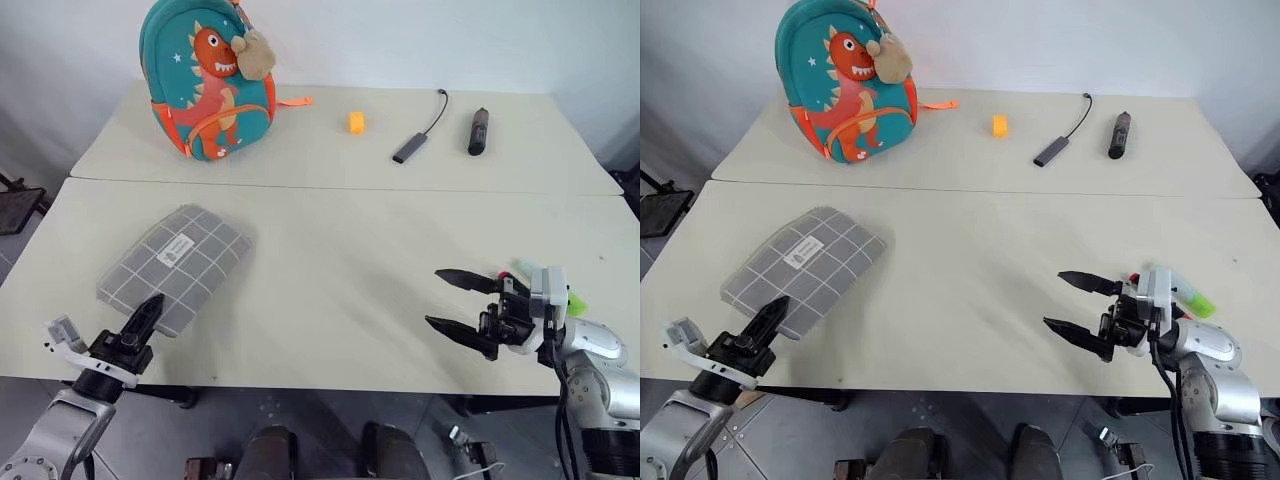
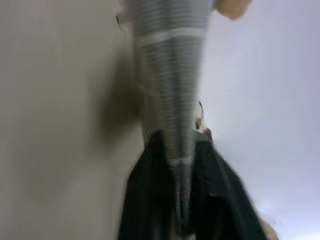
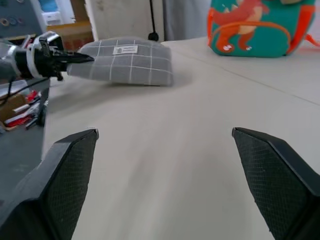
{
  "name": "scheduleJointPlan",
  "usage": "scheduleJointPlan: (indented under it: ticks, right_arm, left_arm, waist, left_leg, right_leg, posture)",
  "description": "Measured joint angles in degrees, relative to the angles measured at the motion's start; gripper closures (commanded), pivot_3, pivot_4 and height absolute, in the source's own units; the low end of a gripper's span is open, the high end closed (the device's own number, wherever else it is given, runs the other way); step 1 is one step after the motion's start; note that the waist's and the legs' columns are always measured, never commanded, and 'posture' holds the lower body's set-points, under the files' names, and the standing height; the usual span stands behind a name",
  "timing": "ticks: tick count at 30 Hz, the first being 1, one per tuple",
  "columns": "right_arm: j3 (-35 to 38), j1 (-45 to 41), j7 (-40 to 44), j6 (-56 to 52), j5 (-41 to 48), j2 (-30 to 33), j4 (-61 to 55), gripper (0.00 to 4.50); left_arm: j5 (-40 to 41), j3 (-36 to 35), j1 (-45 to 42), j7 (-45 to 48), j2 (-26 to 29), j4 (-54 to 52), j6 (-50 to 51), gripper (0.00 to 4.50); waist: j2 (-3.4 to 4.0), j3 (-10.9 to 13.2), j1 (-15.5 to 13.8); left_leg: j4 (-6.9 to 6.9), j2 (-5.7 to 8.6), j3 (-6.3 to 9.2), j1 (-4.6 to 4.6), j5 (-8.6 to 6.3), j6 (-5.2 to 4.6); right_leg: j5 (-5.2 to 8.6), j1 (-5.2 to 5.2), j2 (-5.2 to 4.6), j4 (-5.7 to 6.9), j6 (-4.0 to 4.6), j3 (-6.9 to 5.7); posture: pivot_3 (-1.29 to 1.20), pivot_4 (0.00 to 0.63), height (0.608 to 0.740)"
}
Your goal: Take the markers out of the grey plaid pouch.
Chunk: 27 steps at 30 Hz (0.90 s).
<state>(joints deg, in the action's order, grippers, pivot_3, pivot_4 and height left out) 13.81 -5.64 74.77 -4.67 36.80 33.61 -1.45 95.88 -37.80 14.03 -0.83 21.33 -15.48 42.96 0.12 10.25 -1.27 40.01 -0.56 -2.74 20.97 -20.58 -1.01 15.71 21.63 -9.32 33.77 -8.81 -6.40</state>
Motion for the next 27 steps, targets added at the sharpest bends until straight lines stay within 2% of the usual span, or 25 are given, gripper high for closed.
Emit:
scheduleJointPlan:
  ticks: [6,10,13,15,17,23,27]
  right_arm:
    - [-0.1,-2.7,0.4,2.6,-1.2,-0.9,3.0,0.0]
    - [-0.2,-2.9,1.5,3.5,-1.4,-0.8,3.2,0.0]
    - [-0.4,-2.8,2.3,3.2,-1.4,-0.5,3.0,0.0]
    - [-0.4,-2.4,3.3,2.1,-1.1,0.9,2.3,0.0]
    - [-0.4,-2.4,4.2,1.4,-0.9,2.1,2.1,0.0]
    - [0.5,-2.7,9.4,2.5,-1.6,7.9,7.0,0.0]
    - [3.1,1.4,11.9,2.8,-1.3,11.6,7.0,0.0]
  left_arm:
    - [-3.2,0.1,1.5,-4.1,2.9,-1.8,-1.9,1.19]
    - [-12.3,-0.6,6.4,-3.1,7.9,-3.7,-2.6,0.02]
    - [-19.9,-2.4,10.2,3.1,10.8,-4.7,-5.5,0.02]
    - [-28.4,-3.4,16.0,12.6,15.9,-4.3,-9.0,0.02]
    - [-39.9,-2.5,21.3,25.9,21.1,-3.2,-16.5,0.02]
    - [-53.4,-2.9,18.5,48.9,22.3,6.2,-35.8,0.02]
    - [-61.0,-2.6,17.7,57.3,24.9,5.8,-45.1,0.02]
  waist:
    - [0.01,0.0,0.6]
    - [0.02,0.0,1.3]
    - [0.02,0.0,1.4]
    - [0.03,0.0,1.4]
    - [0.05,0.0,1.4]
    - [0.22,0.0,1.3]
    - [0.22,0.0,1.3]
  left_leg:
    - [-0.01,-0.04,-0.06,-0.02,-0.05,0.1]
    - [-0.01,-0.28,-0.1,-0.03,-0.16,0.27]
    - [-0.01,-0.43,-0.17,-0.01,-0.22,0.39]
    - [-0.06,-0.45,-0.63,0.09,-0.25,0.44]
    - [-0.1,-0.48,-1.01,0.24,-0.27,0.47]
    - [-0.12,-0.65,-1.18,0.26,-0.33,0.5]
    - [-0.17,-0.69,-1.27,0.25,-0.44,0.42]
  right_leg:
    - [0.05,0.02,0.23,-0.02,0.09,0.03]
    - [0.13,0.04,0.53,-0.04,0.25,0.06]
    - [0.23,0.17,0.7,0.01,0.42,0.06]
    - [0.31,0.39,0.75,0.09,0.56,0.08]
    - [0.39,0.8,0.74,0.1,0.7,0.24]
    - [0.41,0.94,0.79,0.13,0.73,0.23]
    - [0.4,0.94,0.78,0.19,0.71,0.24]
  posture:
    - [0.0,0.15,0.74]
    - [0.0,0.15,0.74]
    - [0.0,0.15,0.74]
    - [0.0,0.15,0.74]
    - [0.0,0.15,0.74]
    - [0.0,0.15,0.74]
    - [0.0,0.15,0.74]
